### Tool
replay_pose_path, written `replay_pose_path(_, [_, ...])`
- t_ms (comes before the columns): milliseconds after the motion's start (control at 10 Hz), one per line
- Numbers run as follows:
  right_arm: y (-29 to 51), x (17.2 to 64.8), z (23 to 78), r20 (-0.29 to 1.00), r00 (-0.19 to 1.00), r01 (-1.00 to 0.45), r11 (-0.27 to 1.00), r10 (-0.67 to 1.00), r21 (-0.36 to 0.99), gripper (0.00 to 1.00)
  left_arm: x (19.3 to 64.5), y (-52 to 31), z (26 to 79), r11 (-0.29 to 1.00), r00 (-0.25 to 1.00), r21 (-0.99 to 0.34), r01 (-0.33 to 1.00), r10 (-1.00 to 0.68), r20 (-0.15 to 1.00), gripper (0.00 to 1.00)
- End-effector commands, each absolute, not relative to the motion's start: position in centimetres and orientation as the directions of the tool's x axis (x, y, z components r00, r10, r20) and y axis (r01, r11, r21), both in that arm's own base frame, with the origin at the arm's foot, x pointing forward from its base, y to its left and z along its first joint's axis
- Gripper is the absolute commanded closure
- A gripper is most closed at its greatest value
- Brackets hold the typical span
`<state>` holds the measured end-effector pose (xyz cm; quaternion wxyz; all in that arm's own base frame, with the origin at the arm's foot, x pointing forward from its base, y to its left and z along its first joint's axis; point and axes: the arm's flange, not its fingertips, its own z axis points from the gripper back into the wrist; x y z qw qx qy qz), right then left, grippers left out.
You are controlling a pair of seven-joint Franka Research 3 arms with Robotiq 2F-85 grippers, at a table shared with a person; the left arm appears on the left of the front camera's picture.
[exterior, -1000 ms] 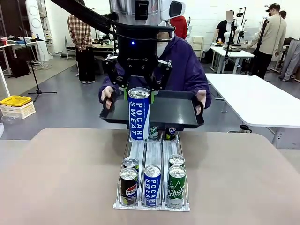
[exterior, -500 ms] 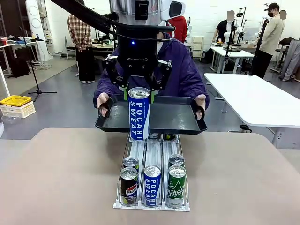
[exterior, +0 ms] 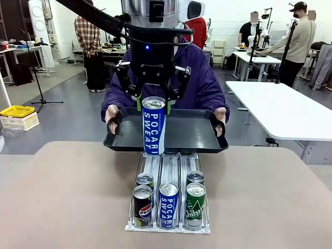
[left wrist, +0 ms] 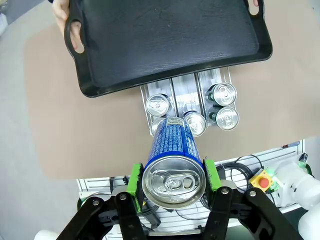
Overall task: Retrieve and hand over the desired beverage to the person.
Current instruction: Place the picked can on the Handle tray extended by the person.
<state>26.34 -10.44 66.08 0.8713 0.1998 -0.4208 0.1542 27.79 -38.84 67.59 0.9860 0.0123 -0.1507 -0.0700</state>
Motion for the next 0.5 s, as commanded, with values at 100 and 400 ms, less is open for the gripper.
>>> replay_pose_path(100, [-10.4, 26.4, 66.0, 0.796, 0.597, -0.445, 0.867, 0.102, 0.223, 0.0, 29.6, -38.9, 68.0, 0.995, 0.956, 0.017, 0.103, -0.104, 0.274, 0.42])
replay_pose_path(400, [-10.4, 26.4, 66.0, 0.796, 0.597, -0.445, 0.867, 0.102, 0.223, 0.0, 37.1, -36.4, 68.4, 0.999, 0.97, 0.031, 0.026, -0.033, 0.241, 0.42])
